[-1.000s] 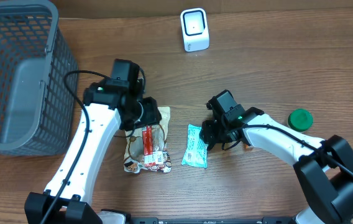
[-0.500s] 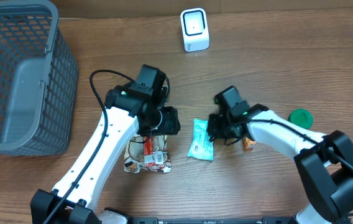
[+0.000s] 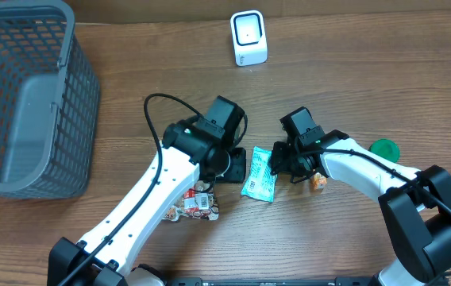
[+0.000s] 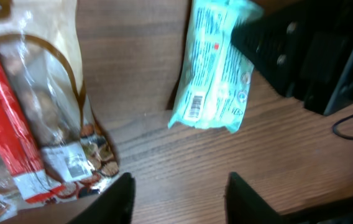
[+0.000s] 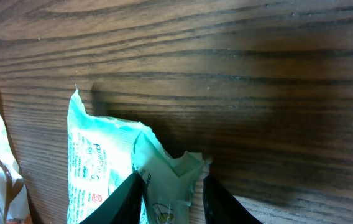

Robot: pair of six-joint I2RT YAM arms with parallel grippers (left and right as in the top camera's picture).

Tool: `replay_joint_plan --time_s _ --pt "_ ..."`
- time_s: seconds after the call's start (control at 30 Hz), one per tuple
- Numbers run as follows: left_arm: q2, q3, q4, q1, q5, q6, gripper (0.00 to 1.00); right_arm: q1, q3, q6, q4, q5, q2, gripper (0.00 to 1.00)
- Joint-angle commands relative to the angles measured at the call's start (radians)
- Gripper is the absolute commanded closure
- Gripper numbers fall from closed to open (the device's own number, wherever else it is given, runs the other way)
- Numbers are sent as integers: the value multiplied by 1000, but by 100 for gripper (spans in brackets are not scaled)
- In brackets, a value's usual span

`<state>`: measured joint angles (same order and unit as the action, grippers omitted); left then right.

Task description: Scan the item barcode

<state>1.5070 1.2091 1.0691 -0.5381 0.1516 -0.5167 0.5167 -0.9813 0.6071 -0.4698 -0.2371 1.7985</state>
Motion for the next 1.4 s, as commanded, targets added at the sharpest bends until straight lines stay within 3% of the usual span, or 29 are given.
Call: replay_joint_plan --time_s 0.0,0.2,0.63,1.37 --pt "10 -29 -6 -16 -24 -38 72 7 0 3 -14 -10 18 67" --pt "10 -46 -45 -18 -24 -38 94 12 0 3 -15 -27 18 67" --pt "10 -165 -233 -52 3 -135 96 85 0 4 -15 30 18 64" --pt "146 -167 -283 -91 56 -134 93 85 14 22 -14 27 29 63"
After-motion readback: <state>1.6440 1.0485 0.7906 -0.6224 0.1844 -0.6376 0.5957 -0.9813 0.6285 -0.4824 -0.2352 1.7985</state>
